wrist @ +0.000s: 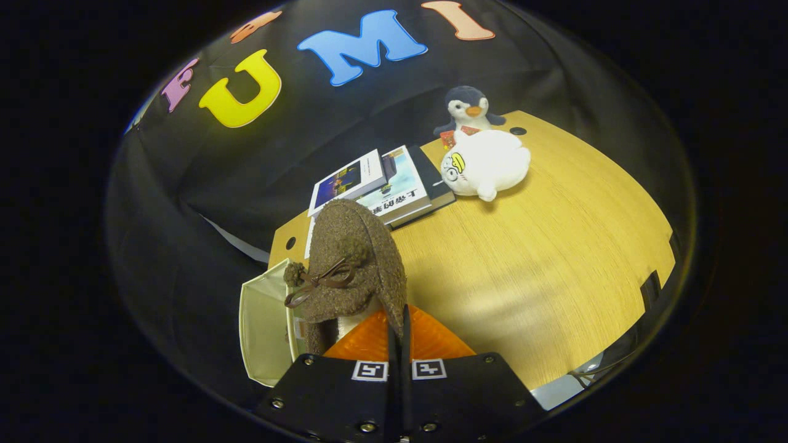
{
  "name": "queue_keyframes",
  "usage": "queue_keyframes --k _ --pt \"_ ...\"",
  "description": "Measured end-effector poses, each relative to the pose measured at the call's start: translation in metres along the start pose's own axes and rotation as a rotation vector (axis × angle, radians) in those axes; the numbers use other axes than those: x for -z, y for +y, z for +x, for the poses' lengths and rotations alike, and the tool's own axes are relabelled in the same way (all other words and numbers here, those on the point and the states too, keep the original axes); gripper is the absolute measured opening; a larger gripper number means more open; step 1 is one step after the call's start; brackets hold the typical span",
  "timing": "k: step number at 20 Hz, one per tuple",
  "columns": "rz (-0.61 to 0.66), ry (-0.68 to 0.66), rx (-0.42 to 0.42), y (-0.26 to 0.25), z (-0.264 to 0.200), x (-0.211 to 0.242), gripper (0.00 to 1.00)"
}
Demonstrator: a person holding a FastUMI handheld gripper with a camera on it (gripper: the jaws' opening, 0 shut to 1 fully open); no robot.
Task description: Open the storage box then place both shoes into the box .Put the left shoe in first, then the right shoe, with the right side of both shoes facing outward in a uniform manner.
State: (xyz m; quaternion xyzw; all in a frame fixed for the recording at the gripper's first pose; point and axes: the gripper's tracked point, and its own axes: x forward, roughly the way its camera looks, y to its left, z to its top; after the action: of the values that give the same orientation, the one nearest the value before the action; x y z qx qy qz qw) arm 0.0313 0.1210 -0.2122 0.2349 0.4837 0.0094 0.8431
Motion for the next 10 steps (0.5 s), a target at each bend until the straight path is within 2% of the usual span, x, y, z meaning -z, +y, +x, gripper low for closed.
queue_keyframes --k 4,10 --pt "-0.02 -0.005 -0.008 0.034 0.002 0.007 0.0" --pt "-0.023 0.004 -0.073 0.098 0.005 0.024 0.0"
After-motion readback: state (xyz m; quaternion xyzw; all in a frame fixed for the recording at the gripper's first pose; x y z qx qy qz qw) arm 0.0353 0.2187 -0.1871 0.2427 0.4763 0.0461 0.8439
